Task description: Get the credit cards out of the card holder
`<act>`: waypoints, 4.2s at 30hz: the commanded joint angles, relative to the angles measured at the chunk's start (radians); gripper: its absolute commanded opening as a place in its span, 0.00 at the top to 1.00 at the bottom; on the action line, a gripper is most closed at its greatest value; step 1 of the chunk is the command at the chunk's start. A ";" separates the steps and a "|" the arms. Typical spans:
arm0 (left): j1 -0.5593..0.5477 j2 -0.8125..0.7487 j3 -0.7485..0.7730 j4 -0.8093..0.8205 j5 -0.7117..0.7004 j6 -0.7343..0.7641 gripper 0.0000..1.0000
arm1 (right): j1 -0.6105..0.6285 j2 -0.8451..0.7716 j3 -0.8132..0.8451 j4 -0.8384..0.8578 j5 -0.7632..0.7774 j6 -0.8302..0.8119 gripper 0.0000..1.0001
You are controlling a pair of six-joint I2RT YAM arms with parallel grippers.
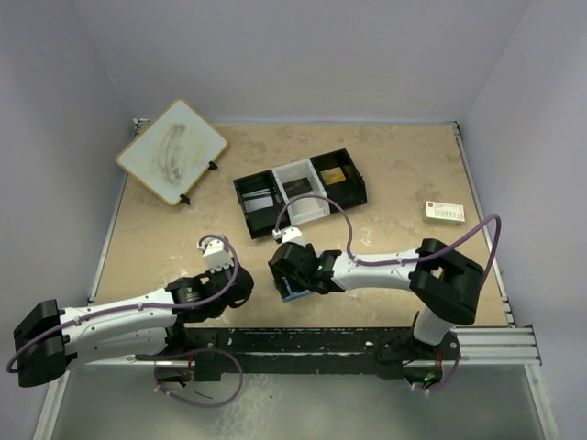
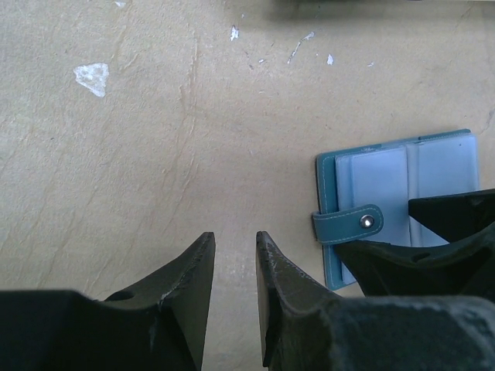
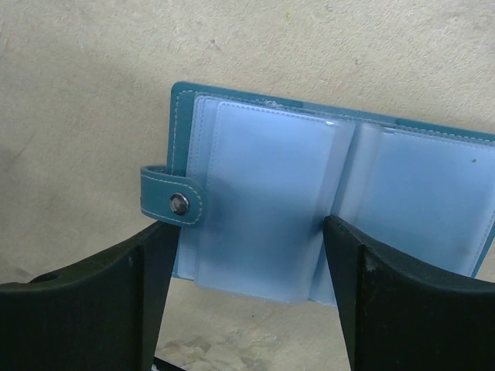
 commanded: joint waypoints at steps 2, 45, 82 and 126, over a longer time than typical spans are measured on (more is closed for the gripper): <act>-0.005 -0.003 0.040 0.002 -0.031 -0.011 0.74 | 0.016 0.022 0.035 -0.019 0.014 -0.008 0.21; -0.005 0.038 0.048 0.030 -0.009 -0.003 0.74 | -0.061 -0.125 -0.103 0.082 -0.126 0.070 0.68; -0.004 0.090 0.060 0.072 0.010 0.011 0.74 | -0.150 -0.298 -0.234 0.152 -0.194 0.097 0.89; -0.005 0.316 0.063 0.273 0.123 0.107 0.73 | -0.099 0.004 0.009 -0.107 0.097 0.087 0.96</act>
